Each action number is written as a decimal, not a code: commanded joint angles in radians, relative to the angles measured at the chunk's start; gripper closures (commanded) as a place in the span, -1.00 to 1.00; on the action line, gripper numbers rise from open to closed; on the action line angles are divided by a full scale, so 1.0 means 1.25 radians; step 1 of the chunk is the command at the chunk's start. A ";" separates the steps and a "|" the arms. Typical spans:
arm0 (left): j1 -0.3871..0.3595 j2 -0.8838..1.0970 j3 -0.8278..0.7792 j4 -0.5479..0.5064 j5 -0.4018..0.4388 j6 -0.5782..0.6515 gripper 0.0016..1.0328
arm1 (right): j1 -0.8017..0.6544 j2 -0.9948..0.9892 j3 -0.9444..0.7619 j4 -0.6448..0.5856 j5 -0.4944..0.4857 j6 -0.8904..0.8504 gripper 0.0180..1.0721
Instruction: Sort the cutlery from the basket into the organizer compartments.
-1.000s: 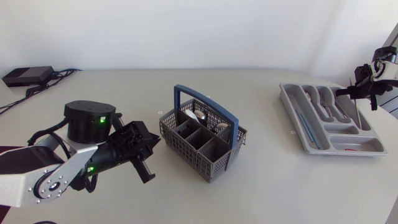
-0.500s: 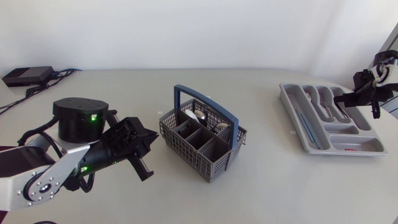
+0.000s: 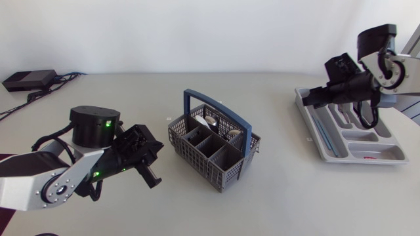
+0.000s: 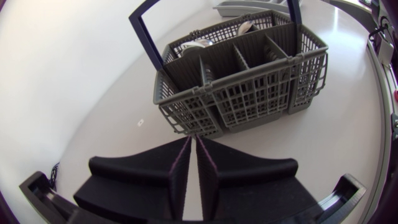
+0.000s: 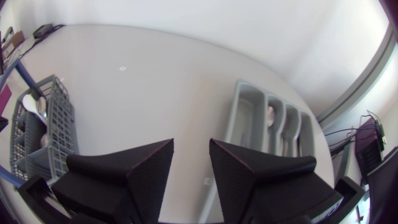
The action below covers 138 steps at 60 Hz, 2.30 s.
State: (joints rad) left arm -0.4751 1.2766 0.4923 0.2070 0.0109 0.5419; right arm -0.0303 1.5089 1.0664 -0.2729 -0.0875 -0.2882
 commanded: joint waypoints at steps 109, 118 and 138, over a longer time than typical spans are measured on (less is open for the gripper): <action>0.066 -0.080 0.052 -0.143 0.182 0.044 0.94 | 0.180 0.063 -0.026 -0.069 -0.260 0.112 0.89; -0.004 -0.197 -0.005 -0.236 0.194 0.048 0.94 | 0.176 0.159 0.051 -0.034 -0.260 0.129 0.89; -0.160 -0.273 -0.061 -0.341 0.207 0.033 0.94 | 0.168 0.308 0.218 -0.041 -0.276 0.140 0.89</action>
State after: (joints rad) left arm -0.6415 0.9550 0.4503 -0.1921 0.2527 0.5770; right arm 0.1875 1.8462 1.2942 -0.3241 -0.4225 -0.1478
